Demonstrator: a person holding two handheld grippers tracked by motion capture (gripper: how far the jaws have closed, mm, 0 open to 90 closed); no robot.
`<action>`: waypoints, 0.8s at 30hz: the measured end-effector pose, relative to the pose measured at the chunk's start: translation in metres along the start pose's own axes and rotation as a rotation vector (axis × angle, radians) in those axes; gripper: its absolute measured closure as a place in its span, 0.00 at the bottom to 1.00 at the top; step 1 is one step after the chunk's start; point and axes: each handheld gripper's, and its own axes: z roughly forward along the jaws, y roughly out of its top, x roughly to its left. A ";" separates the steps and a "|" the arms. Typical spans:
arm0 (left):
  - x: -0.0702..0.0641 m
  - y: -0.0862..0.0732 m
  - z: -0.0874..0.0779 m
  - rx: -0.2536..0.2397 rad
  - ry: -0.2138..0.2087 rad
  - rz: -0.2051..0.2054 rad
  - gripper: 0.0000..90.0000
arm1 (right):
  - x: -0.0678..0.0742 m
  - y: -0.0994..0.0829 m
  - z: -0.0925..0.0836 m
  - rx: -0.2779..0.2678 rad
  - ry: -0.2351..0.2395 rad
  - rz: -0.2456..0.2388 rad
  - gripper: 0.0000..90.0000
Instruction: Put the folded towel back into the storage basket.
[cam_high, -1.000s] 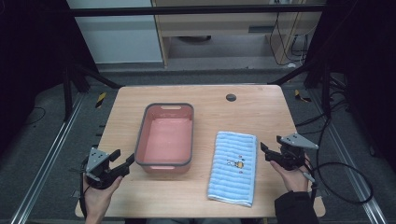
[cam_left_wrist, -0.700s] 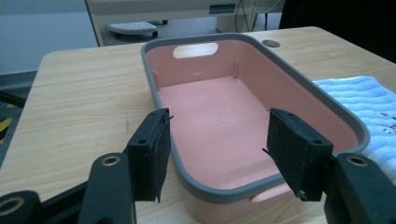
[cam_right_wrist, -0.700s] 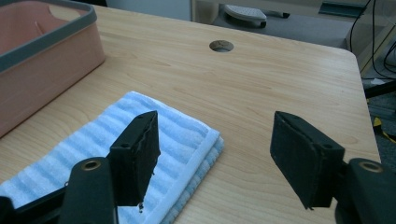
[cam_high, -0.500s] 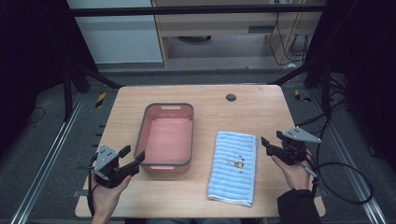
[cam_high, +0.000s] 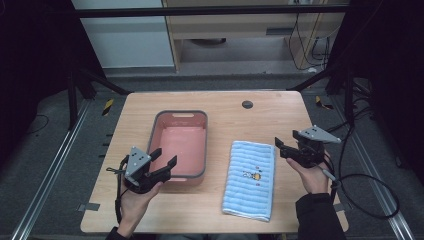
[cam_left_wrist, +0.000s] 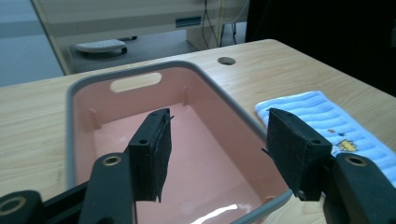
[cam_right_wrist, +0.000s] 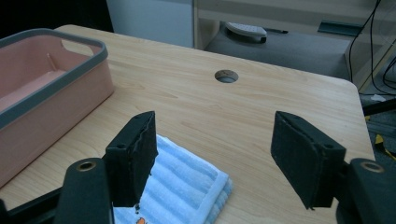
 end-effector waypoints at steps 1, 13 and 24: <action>-0.003 0.000 0.002 0.001 -0.006 0.002 0.45 | 0.000 0.000 0.000 0.000 0.000 0.000 0.36; -0.033 -0.001 0.025 0.028 -0.063 0.035 0.48 | 0.002 0.005 0.019 0.053 0.020 -0.028 0.41; -0.057 -0.005 0.044 0.050 -0.108 0.056 0.49 | 0.001 0.004 0.026 0.044 0.028 0.004 0.40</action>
